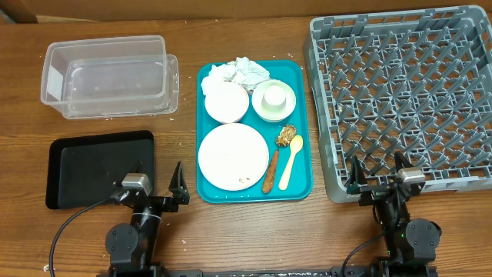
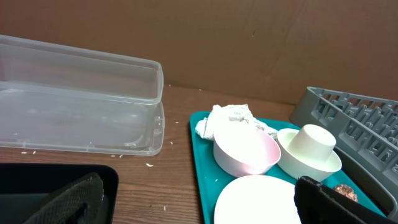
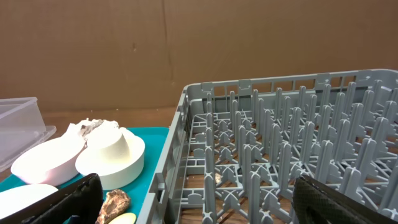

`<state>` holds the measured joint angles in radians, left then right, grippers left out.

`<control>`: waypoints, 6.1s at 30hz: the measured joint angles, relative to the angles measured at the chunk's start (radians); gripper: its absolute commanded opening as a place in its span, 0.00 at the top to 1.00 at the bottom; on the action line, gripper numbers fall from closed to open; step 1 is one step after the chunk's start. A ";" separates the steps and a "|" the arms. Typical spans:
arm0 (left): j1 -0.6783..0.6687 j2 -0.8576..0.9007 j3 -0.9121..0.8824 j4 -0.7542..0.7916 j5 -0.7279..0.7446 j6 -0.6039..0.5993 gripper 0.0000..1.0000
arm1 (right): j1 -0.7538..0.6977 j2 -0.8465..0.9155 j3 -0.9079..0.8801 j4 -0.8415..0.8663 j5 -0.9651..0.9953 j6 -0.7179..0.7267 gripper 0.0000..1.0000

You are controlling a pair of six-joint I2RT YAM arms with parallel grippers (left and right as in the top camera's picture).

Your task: Sort waste into correct bins and load items into the dishwasher

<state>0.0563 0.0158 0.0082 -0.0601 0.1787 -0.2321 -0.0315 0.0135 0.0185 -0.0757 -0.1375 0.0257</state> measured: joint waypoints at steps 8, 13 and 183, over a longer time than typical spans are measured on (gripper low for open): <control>0.000 0.000 0.000 0.000 -0.003 0.000 0.00 | 0.000 0.000 0.000 0.000 0.000 0.000 0.00; 0.000 0.000 0.000 0.000 -0.004 0.000 0.00 | 0.000 0.000 0.000 0.000 0.000 0.000 0.00; -0.659 1.783 1.453 -0.808 -0.221 -0.140 0.00 | 0.000 0.000 0.000 -0.001 0.000 0.000 0.00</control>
<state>-0.6025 1.7992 1.4616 -0.8684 -0.0422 -0.3717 -0.0311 0.0139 0.0185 -0.0765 -0.1379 0.0257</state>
